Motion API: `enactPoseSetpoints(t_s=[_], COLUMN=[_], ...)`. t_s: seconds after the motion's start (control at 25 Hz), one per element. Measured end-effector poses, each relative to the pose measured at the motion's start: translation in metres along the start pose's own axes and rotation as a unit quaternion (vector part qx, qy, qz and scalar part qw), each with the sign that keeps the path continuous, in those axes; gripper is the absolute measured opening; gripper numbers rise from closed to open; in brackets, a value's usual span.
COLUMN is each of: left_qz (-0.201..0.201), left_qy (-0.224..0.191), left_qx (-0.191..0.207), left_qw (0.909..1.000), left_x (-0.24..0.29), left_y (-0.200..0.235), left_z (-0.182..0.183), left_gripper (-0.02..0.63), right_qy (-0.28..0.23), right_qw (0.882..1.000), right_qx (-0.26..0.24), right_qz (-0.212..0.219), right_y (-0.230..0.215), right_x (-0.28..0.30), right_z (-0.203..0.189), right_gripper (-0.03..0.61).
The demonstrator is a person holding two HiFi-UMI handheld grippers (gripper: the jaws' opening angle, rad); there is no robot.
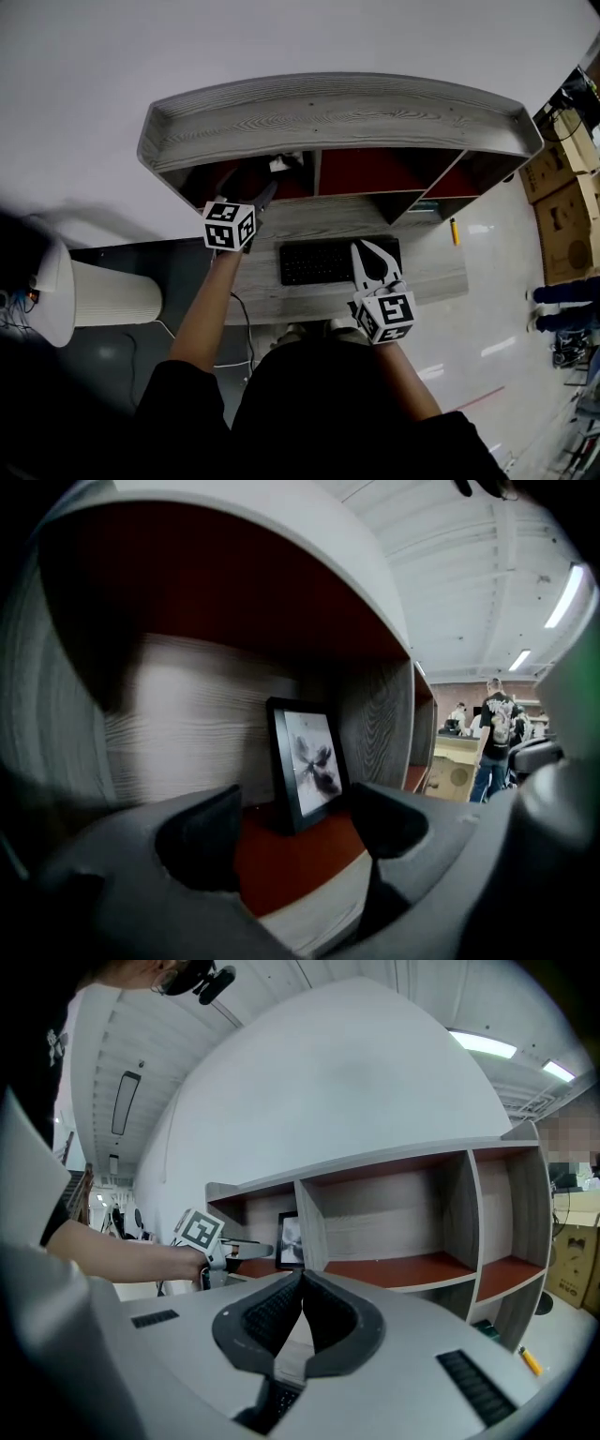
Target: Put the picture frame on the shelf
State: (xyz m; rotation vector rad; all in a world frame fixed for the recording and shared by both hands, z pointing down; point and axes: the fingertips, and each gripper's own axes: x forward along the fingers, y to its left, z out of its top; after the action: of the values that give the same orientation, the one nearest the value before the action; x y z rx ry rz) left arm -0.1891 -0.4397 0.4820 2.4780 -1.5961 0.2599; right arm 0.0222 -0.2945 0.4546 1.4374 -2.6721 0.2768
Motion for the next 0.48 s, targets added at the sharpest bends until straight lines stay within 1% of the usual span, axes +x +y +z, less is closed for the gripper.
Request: enactPoseSetpoints(t_s=[0.16, 0.28, 0.48], left_qz=[0.015, 0.025, 0.057], left_qy=[-0.028, -0.054, -0.091], left_qx=[-0.028, -0.040, -0.081], left_qw=[0.9991, 0.9974, 0.9909], left_x=[-0.043, -0.077, -0.132], left_y=[-0.013, -0.028, -0.045], left_z=[-0.001, 0.004, 0.008], left_gripper=[0.357, 0.357, 0.356], right_qy=[-0.004, -0.005, -0.005], right_qw=[1.000, 1.000, 1.000], right_qx=[-0.004, -0.006, -0.014], right_qz=[0.005, 0.008, 0.022], right_y=[0.002, 0.006, 0.019], right_x=[0.001, 0.004, 0.008], right_z=[0.002, 0.004, 0.002], right_gripper=[0.012, 0.012, 0.012])
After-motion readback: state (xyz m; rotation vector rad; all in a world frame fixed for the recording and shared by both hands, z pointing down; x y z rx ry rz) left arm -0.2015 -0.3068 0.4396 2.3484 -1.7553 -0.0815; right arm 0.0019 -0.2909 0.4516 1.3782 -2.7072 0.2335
